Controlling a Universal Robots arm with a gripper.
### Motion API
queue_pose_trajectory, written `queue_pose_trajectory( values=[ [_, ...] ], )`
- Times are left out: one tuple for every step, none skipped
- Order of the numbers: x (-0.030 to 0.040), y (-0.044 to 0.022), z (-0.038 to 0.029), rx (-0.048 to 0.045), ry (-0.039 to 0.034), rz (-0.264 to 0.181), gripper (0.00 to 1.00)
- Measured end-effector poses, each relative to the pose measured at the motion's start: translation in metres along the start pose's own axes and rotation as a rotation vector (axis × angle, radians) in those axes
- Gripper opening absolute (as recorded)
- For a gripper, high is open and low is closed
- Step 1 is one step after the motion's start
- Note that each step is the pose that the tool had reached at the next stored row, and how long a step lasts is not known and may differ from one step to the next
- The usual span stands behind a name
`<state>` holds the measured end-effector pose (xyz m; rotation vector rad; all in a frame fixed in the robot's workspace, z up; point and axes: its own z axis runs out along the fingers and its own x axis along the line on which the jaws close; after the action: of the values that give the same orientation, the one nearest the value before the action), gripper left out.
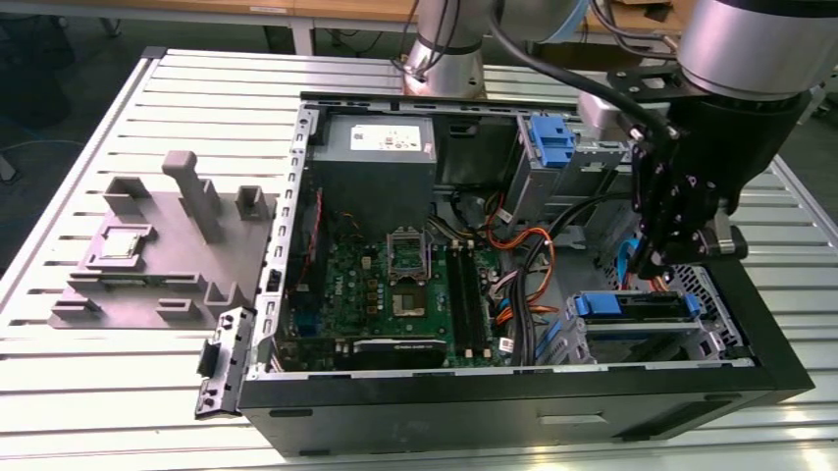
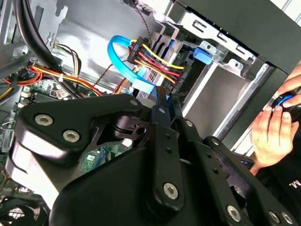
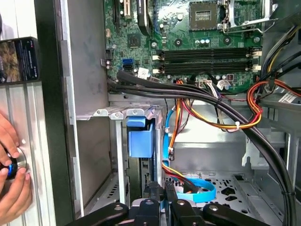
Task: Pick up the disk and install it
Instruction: 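Insert the second disk wire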
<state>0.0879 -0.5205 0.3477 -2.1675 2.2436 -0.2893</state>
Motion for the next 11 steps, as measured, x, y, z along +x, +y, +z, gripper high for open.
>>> queue_pose_trajectory(
  values=[
    [0.0003,0.0009,0.0001,0.0052,-0.0002,0.0,0.16],
    [0.0007,0.0017,0.0005,0.0093,-0.0009,0.0,0.16],
    [0.0013,0.0023,0.0008,0.013,-0.0026,0.0,0.16],
    [0.002,0.0028,0.0013,0.0166,-0.0063,0.001,0.16],
    [0.0027,0.0032,0.0016,0.0198,-0.0109,0.001,0.16],
    [0.0034,0.0036,0.002,0.0226,-0.0169,0.003,0.16],
    [0.0042,0.0041,0.0023,0.0252,-0.0246,0.004,0.16],
    [0.0049,0.0045,0.0026,0.0276,-0.0327,0.005,0.16],
    [0.0057,0.0049,0.0029,0.0295,-0.0398,0.006,0.16],
    [0.0064,0.0052,0.0029,0.0305,-0.0448,0.007,0.16],
    [0.0065,0.0052,0.0029,0.0305,-0.0456,0.007,0.16]
  ],
)
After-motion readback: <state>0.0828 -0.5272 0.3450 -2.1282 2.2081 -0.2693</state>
